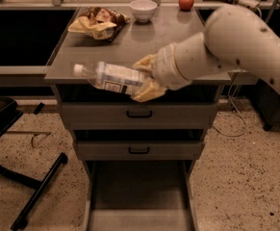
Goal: Place blue plastic bottle into bottom drawer
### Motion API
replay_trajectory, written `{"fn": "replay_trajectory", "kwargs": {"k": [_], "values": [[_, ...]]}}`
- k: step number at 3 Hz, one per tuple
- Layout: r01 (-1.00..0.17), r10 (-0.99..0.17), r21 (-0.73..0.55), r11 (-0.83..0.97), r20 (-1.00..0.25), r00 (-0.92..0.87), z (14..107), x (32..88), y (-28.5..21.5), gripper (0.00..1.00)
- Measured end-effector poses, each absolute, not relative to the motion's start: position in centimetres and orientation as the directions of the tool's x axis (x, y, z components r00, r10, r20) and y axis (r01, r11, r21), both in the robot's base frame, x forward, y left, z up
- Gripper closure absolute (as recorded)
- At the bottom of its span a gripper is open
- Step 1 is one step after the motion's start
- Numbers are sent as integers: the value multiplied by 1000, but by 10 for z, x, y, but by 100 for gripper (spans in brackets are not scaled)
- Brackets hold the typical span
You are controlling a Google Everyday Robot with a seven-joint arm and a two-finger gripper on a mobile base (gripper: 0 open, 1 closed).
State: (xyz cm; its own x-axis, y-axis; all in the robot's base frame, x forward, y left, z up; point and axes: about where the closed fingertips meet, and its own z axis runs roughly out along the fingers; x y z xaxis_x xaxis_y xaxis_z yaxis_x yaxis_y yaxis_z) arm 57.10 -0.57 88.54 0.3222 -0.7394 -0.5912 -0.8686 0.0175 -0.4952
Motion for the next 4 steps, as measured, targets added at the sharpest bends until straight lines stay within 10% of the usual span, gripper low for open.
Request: {"fn": "replay_trajectory", "kwargs": {"k": [4], "values": [[-867,-603,-429,256,-771,204,683,567,-17,100]]}}
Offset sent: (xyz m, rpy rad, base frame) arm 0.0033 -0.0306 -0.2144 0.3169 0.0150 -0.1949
